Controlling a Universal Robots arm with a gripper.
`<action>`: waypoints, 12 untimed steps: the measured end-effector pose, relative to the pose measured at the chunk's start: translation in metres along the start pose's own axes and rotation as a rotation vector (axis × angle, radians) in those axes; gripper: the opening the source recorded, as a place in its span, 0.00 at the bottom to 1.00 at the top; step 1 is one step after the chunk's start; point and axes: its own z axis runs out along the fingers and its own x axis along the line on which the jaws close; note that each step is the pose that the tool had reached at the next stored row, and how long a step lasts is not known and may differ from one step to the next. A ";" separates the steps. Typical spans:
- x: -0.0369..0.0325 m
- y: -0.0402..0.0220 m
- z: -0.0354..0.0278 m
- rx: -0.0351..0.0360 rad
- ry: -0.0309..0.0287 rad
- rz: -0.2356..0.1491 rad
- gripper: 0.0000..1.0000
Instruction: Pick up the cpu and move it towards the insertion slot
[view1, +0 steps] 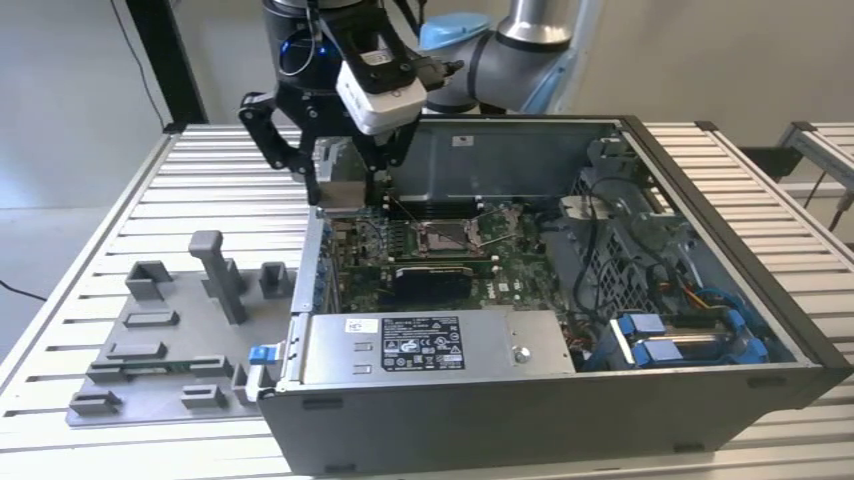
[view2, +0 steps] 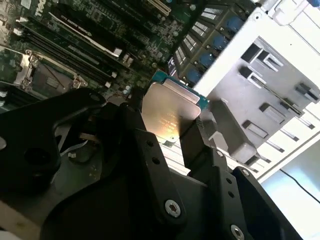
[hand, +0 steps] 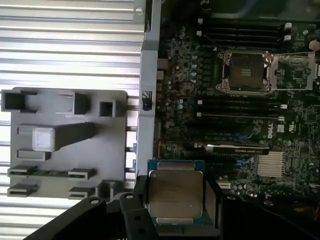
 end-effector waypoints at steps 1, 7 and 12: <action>-0.0042 -0.0001 0.0000 0.0000 0.0000 0.000 0.00; -0.0288 -0.0006 0.0000 -0.0002 0.0001 0.000 0.00; -0.0482 -0.0010 -0.0002 0.0000 0.0003 0.000 0.00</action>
